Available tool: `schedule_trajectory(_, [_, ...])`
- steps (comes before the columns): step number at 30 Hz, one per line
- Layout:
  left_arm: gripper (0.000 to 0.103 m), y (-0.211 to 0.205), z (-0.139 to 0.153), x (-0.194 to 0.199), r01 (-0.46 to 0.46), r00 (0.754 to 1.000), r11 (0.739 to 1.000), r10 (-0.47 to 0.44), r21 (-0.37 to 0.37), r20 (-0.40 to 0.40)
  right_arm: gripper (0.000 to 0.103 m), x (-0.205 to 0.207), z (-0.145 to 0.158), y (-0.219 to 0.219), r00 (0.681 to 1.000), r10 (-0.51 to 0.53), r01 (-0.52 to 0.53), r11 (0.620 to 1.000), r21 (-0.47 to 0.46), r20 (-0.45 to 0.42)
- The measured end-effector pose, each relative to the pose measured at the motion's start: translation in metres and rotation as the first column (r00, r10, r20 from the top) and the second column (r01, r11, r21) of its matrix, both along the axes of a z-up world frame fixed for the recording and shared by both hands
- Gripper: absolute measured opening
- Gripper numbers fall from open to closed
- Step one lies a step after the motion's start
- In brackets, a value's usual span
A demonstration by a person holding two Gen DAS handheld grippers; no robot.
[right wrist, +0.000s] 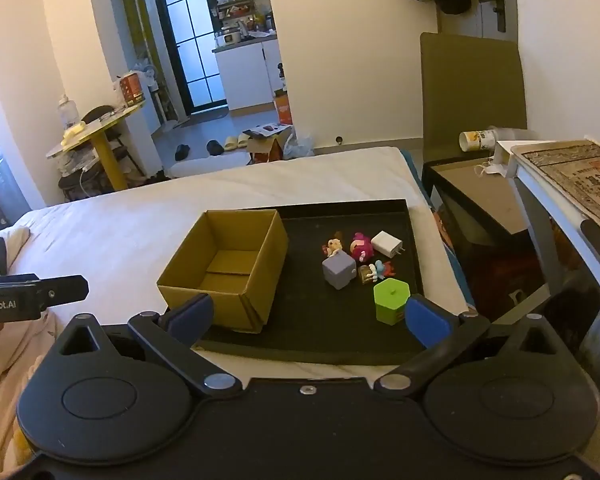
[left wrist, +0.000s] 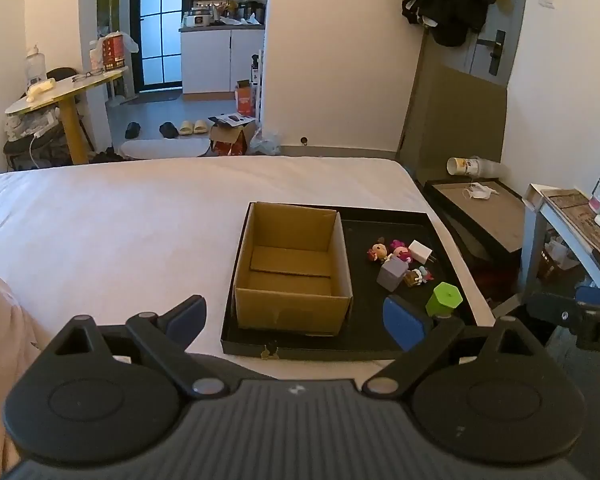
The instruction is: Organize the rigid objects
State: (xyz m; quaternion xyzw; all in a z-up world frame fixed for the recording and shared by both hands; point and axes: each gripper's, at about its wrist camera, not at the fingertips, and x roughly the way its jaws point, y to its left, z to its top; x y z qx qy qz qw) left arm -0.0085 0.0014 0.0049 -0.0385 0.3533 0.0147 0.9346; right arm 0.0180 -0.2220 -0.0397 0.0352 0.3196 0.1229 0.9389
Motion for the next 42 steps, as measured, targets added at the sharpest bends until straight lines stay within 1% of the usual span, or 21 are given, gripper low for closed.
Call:
schedule_trajectory(13, [0.094,0.003,0.001,-0.003,-0.004,1.000,1.000,0.004,-0.003,-0.007,0.103,-0.005,0.004,-0.002,1.000,-0.012,0.012,1.000,0.012,0.012])
schedule_trajectory(30, [0.094,0.007,0.002,-0.011,-0.019,1.000,1.000,0.019,-0.005,0.004,0.103,-0.008,0.007,0.002,1.000,0.017,-0.017,1.000,0.001,0.016])
schedule_trajectory(42, [0.094,0.010,0.002,-0.010,-0.028,1.000,1.000,0.028,-0.006,-0.007,0.103,-0.008,0.003,0.004,1.000,0.024,-0.024,1.000,-0.008,0.016])
